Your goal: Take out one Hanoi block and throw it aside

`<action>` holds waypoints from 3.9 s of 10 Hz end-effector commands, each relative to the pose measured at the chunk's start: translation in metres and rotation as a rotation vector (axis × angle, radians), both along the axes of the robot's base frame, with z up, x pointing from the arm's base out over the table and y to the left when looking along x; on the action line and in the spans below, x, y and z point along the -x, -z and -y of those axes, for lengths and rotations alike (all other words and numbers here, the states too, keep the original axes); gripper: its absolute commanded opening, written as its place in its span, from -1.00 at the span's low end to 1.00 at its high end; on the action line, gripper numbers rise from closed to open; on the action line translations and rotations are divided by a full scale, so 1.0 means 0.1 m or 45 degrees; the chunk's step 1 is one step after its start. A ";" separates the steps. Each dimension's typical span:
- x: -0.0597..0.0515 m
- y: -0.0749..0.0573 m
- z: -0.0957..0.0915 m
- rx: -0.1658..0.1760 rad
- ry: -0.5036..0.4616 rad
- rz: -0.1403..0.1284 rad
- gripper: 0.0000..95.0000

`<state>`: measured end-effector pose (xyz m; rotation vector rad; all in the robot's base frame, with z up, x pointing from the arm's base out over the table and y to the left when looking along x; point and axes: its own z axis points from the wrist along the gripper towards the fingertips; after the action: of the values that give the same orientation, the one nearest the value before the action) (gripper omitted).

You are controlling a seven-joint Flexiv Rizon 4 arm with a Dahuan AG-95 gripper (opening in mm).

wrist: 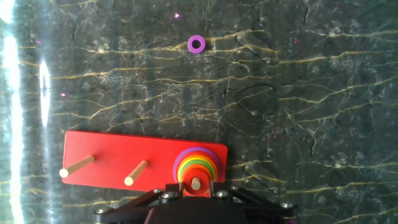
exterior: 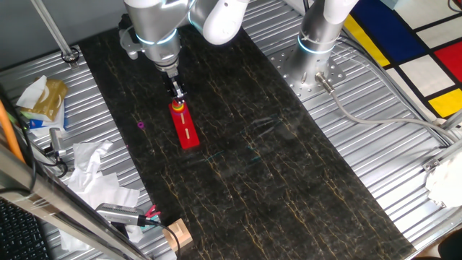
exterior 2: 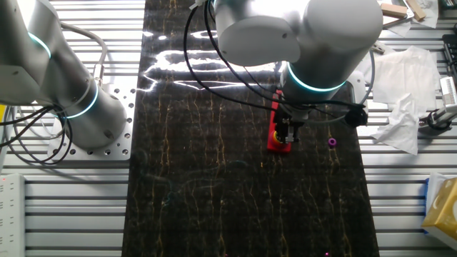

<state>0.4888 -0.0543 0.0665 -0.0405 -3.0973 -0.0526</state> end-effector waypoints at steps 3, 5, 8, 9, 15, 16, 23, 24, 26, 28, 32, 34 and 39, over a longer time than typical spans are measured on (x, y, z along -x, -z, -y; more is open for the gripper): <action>-0.01 0.00 0.00 -0.002 -0.006 0.008 -0.60; -0.01 0.00 0.00 -0.002 -0.010 0.009 -0.20; -0.01 0.00 0.00 -0.001 -0.011 0.009 -0.60; -0.01 0.00 0.00 0.000 -0.012 0.009 -0.60; -0.02 0.00 0.00 0.002 -0.009 0.004 -0.60; -0.02 0.00 0.00 0.002 -0.008 0.003 -0.60; -0.02 0.00 0.00 0.010 -0.012 -0.002 -0.60; -0.02 0.00 0.00 0.010 -0.013 -0.002 -0.60; -0.03 -0.01 0.00 0.010 -0.014 -0.001 -1.00; -0.04 -0.04 0.00 0.014 -0.014 -0.008 -1.00; -0.05 -0.13 0.01 0.014 -0.021 -0.019 -1.00; -0.06 -0.21 0.01 0.014 -0.021 -0.028 -1.00; -0.21 -0.37 0.00 0.011 -0.023 -0.044 -1.00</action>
<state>0.5143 -0.0536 0.1051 -0.0132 -3.0627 -0.0392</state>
